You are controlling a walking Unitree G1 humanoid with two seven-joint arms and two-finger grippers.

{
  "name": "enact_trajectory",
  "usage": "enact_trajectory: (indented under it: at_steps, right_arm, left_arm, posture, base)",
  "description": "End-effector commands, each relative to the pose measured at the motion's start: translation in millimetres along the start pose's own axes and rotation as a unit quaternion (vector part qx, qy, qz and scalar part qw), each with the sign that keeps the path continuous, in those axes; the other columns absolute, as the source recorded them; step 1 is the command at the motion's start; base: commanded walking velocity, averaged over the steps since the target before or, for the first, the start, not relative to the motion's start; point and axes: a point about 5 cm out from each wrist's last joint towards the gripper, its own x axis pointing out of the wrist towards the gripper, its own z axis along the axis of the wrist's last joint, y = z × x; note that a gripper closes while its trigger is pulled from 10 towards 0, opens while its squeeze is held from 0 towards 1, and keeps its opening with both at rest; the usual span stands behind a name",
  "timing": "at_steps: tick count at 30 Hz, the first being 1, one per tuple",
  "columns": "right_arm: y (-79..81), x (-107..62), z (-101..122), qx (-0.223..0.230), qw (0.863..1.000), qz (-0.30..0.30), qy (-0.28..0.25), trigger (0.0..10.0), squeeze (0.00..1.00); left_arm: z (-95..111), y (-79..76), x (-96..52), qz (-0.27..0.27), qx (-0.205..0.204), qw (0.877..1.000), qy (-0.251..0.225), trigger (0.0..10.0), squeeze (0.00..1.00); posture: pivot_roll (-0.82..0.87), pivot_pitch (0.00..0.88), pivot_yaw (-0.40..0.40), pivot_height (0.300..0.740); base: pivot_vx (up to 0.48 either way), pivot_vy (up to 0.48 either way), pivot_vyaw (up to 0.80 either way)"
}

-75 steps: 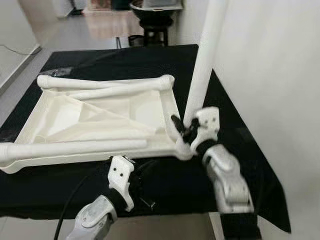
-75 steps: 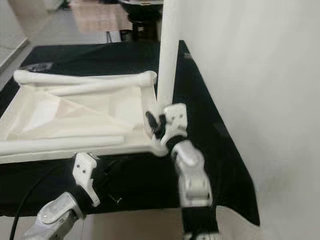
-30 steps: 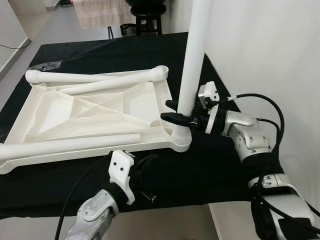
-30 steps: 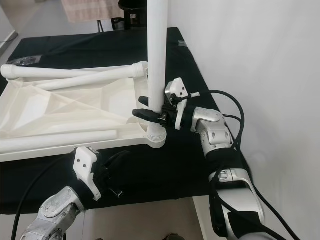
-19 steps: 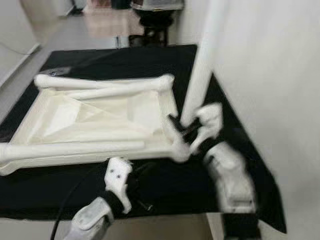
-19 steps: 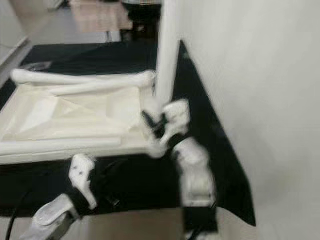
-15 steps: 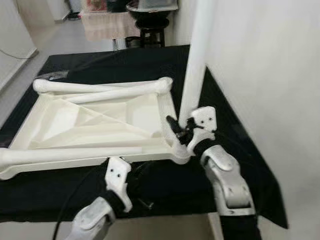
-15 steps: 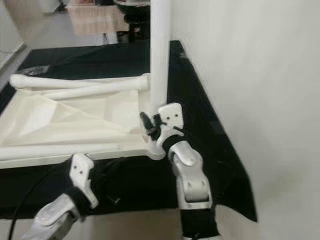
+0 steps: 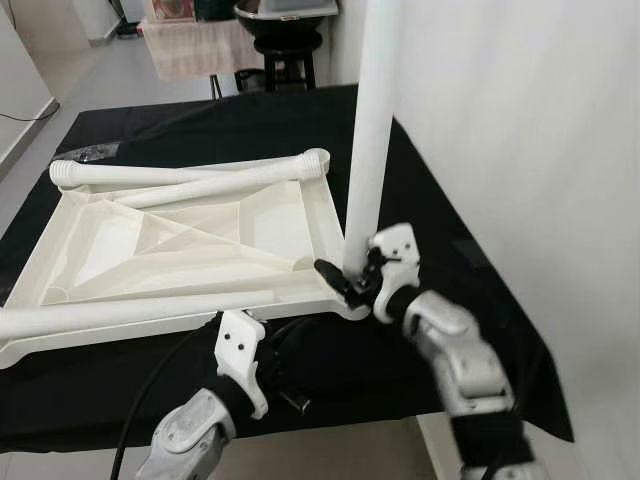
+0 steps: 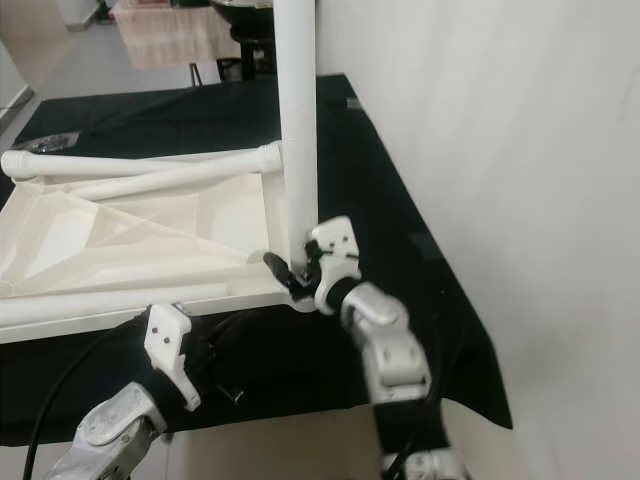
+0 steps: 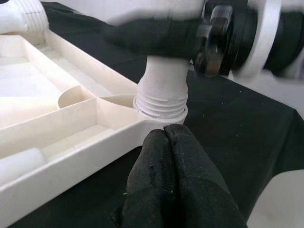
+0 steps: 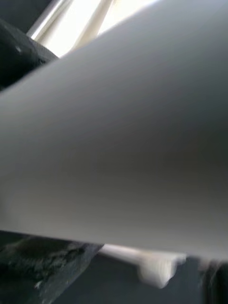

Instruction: Building children table

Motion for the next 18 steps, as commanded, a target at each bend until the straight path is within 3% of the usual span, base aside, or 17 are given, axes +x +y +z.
enact_trajectory:
  at_steps: [1,4,9,10,12,13,18]
  right_arm:
    - [0.1,1.7,1,0.007,0.999,0.047,-0.012,10.0,0.00]
    - [-13.1,0.7,8,-0.007,0.990,0.142,-0.019,10.0,0.00]
    - [-23.8,2.1,9,-0.017,0.987,0.158,-0.012,10.0,0.00]
    - [-30.2,4.3,10,-0.011,0.987,0.159,-0.008,0.5,0.00]
    - [-34.4,5.9,11,-0.006,0.987,0.159,-0.005,0.5,0.00]
    - [-38.3,7.0,11,-0.006,0.986,0.164,0.002,0.0,0.00]
    - [-52.4,7.2,17,0.003,0.986,0.169,0.005,0.0,0.00]
  left_arm:
    - [-5,0.9,-2.2,0.004,0.000,1.000,0.013,10.0,0.00]
    - [-5,0.1,-1.3,0.005,0.001,1.000,0.011,10.0,0.00]
    - [-5,-1.0,-0.8,0.006,0.001,1.000,0.011,10.0,0.00]
    - [-5,-1.6,-0.6,0.006,0.002,1.000,0.010,10.0,0.00]
    - [-5,-2.0,-0.5,0.007,0.002,1.000,0.010,10.0,0.00]
    - [-5,-2.6,-0.5,0.007,0.002,1.000,0.010,10.0,0.00]
    - [-4,-4.5,-0.2,0.007,0.001,1.000,0.009,10.0,0.00]
  posture:
    - [0.02,0.115,-0.006,0.740]
    - [0.03,0.112,-0.017,0.740]
    - [0.04,0.110,-0.024,0.740]
    - [0.04,0.109,-0.027,0.740]
    - [0.04,0.110,-0.028,0.740]
    - [0.04,0.111,-0.031,0.740]
    - [0.04,0.117,-0.035,0.740]
  base:
    - [0.000,0.000,0.00]
    - [0.000,0.000,0.00]
    - [0.000,0.000,0.00]
    - [0.000,0.000,0.00]
    - [0.000,0.000,0.00]
    - [0.000,0.000,0.00]
    - [0.000,0.000,0.00]
